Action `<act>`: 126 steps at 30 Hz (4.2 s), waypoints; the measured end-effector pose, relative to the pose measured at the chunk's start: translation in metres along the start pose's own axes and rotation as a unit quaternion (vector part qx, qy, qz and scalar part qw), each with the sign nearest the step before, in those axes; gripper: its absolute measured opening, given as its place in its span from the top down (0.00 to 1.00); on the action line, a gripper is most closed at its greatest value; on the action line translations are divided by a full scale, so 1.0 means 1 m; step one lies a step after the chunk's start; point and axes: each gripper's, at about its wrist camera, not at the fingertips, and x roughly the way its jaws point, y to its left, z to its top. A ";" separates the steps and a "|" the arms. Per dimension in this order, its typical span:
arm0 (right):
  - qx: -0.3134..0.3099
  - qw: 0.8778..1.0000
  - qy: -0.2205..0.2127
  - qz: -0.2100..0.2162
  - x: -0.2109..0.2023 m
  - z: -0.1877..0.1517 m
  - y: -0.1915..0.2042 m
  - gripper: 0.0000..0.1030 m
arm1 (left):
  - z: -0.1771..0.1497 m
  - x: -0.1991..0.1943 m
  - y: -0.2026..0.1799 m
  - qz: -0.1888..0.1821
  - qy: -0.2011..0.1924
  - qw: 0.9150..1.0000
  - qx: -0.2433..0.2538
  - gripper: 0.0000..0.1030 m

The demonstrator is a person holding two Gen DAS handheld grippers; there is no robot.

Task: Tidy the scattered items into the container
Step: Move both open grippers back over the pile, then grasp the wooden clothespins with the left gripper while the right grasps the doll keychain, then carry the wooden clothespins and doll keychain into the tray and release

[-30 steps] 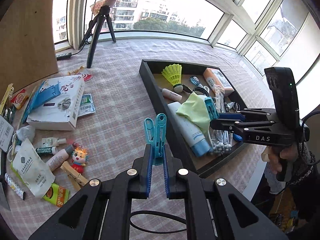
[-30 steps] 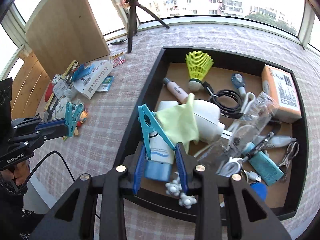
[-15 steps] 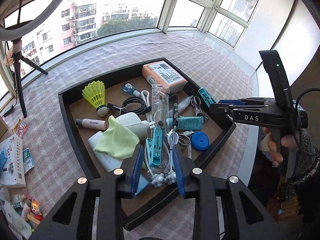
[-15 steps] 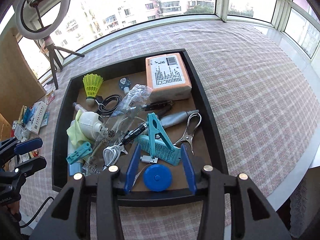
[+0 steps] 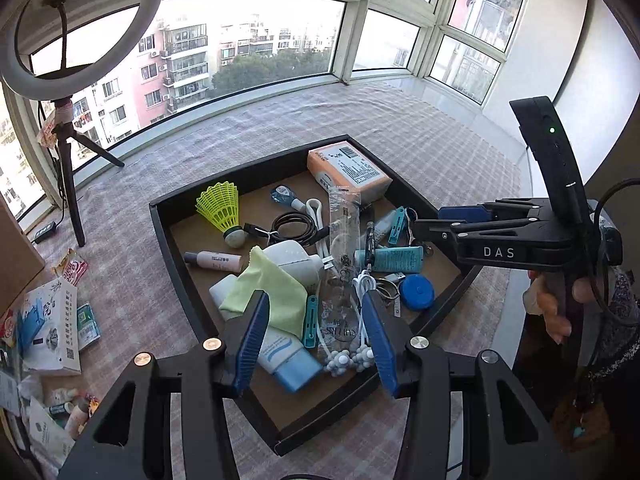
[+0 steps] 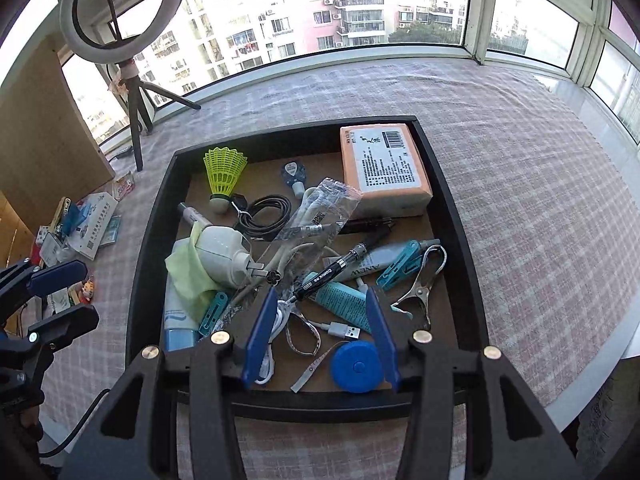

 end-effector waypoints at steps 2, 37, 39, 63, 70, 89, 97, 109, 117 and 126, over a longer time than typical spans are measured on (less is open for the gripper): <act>-0.004 1.000 0.003 0.008 0.002 0.000 0.007 0.56 | -0.002 -0.003 0.006 0.005 -0.002 1.000 -0.005 0.55; -0.239 0.937 0.130 0.220 0.116 -0.032 0.332 0.58 | -0.201 -0.068 0.235 0.132 0.046 0.950 -0.278 0.57; -0.210 0.942 0.140 0.219 0.125 -0.023 0.333 0.60 | -0.198 -0.062 0.233 0.126 0.048 0.953 -0.272 0.57; -0.187 0.946 0.194 0.178 0.169 -0.020 0.387 0.66 | -0.196 -0.053 0.236 0.092 0.037 0.959 -0.264 0.57; -0.181 0.946 0.194 0.185 0.169 -0.017 0.373 0.73 | -0.194 -0.047 0.231 0.079 0.039 0.961 -0.262 0.57; -0.148 0.954 0.185 0.182 0.160 0.001 0.313 0.73 | -0.162 -0.013 0.218 0.061 0.063 0.968 -0.234 0.65; -0.157 0.951 0.188 0.189 0.156 -0.006 0.318 0.73 | -0.178 -0.016 0.230 0.103 0.079 0.963 -0.237 0.70; -0.168 0.949 0.188 0.188 0.157 -0.008 0.335 0.73 | -0.183 -0.020 0.232 0.130 0.092 0.965 -0.209 0.72; -0.181 0.950 0.182 0.181 0.157 -0.008 0.344 0.73 | -0.169 0.003 0.224 0.137 0.117 0.968 -0.176 0.76; -0.168 0.951 0.174 0.193 0.148 -0.004 0.329 0.73 | -0.169 -0.018 0.230 0.118 0.092 0.967 -0.207 0.89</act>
